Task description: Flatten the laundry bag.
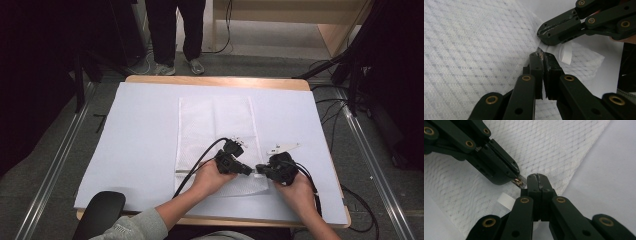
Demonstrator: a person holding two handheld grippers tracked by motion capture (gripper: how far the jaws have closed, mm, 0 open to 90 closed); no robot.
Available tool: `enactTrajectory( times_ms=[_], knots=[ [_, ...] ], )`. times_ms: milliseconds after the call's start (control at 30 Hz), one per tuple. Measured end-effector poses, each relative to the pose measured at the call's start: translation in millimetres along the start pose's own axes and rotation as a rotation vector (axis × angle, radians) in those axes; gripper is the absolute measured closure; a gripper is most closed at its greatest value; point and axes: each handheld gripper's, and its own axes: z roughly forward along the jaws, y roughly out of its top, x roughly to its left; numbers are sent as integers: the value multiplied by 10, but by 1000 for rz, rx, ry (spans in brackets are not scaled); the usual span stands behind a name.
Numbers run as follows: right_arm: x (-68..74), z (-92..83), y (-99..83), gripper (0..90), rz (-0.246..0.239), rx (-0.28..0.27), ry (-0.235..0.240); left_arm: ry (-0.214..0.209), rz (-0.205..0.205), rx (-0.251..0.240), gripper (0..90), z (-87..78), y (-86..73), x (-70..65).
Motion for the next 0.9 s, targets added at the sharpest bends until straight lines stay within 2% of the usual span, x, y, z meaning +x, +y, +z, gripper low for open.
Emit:
enactTrajectory(
  times_ms=[100, 167, 233, 367, 400, 433, 467, 500, 533, 567, 700, 767, 900],
  knots=[
    [-2, 5, -6, 900, 8, -5, 2, -11, -6, 14, 880, -15, 5, 24],
    [11, 6, -5, 900, 4, -2, -1, -7, 3, 19, 881, -30, 1, 20],
    [48, 11, -4, 900, -24, -2, -27, 17, 13, 31, 884, -76, -13, 18],
    [46, 10, -15, 900, -21, -7, -28, 12, 4, 36, 884, -131, -34, 73],
    [46, 10, -17, 900, -20, -8, -26, 6, 10, 44, 883, -132, -34, 67],
    [43, 10, -16, 900, -21, -8, -25, 23, 22, 43, 883, -159, -36, 47],
    [44, 9, -18, 900, -20, -9, -25, 19, 36, 40, 883, -186, -39, 58],
    [44, 9, -18, 900, -20, -9, -25, 16, 17, 47, 883, -228, -42, 77],
    [45, 10, -20, 900, -26, -12, -28, 13, 10, 30, 883, -277, -58, 107],
    [49, 11, -21, 900, -30, -13, -30, 21, 0, 42, 883, -336, -83, 154],
    [55, 9, -25, 900, -38, -14, -32, 18, -4, 49, 883, -413, -135, 197],
    [54, 11, -32, 900, -35, -21, -31, 4, -22, 45, 882, -491, -181, 256],
    [32, 11, -47, 900, -37, -35, -17, 1, -20, 46, 882, -543, -206, 270]
  ],
)
